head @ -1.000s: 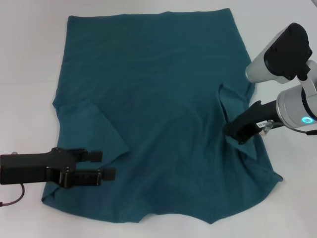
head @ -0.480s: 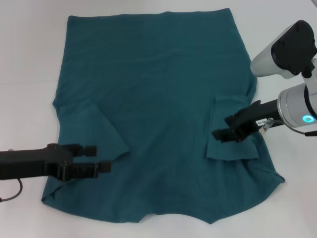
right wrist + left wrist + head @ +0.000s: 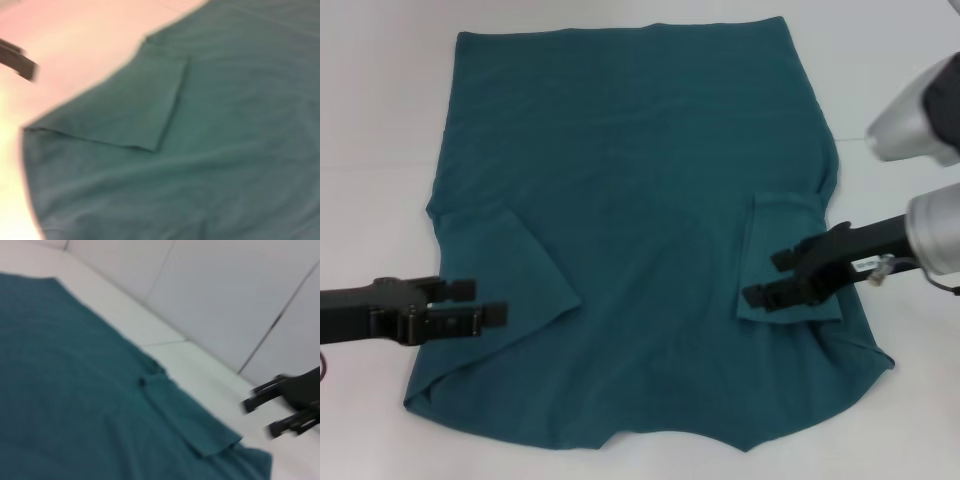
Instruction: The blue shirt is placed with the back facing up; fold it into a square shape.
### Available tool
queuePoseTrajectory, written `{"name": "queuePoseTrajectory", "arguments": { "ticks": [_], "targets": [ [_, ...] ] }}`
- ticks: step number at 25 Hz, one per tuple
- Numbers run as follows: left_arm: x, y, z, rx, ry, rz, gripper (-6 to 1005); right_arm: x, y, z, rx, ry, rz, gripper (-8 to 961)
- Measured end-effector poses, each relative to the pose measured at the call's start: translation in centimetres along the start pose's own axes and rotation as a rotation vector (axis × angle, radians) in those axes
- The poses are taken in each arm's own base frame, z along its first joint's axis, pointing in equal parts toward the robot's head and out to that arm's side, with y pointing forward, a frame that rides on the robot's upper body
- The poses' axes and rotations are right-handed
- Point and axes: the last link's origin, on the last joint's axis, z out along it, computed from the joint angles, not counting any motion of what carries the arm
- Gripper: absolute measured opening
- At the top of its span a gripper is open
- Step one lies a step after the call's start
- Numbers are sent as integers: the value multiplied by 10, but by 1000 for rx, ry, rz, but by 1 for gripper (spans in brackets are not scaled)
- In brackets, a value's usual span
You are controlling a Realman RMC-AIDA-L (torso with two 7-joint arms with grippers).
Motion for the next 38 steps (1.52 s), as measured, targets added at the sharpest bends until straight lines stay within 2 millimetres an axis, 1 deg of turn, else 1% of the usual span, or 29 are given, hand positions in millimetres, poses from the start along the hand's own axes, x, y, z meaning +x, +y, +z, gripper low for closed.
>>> {"name": "queuePoseTrajectory", "arguments": {
  "ticks": [5,9,13,17,20,27,30,32,34,35,36,38],
  "targets": [
    [-2,-3,-6,45,-112,-59,841,12,2,-25,-121,-50,-27,734],
    [-1,-1,-13,61,-167,-135,841,23,6,-36,-177,-40,-65,731],
    [-2,1,-23,90,-215,-201,841,26,6,-35,-179,-24,-67,730],
    [-6,-2,-31,155,-280,-282,841,26,6,-36,-175,-15,-65,731],
    [-8,-2,-35,175,-314,-323,841,24,6,-36,-172,-16,-65,730],
    [-9,-6,-40,210,-326,-403,841,18,7,-34,-170,-3,-77,729],
    [-11,-9,-37,232,-344,-404,841,16,8,-31,-171,5,-88,728],
    [-12,-10,-31,234,-355,-405,841,15,8,-30,-172,6,-89,728],
    [-12,-10,-31,234,-355,-405,841,14,10,-29,-177,10,-95,727],
    [-13,-13,-21,244,-365,-400,841,14,11,-28,-180,13,-98,727],
    [-13,-14,-18,250,-369,-394,841,13,12,-26,-186,21,-106,727],
    [-12,-15,-16,254,-371,-391,840,13,13,-25,-189,25,-110,727]
  ]
}}
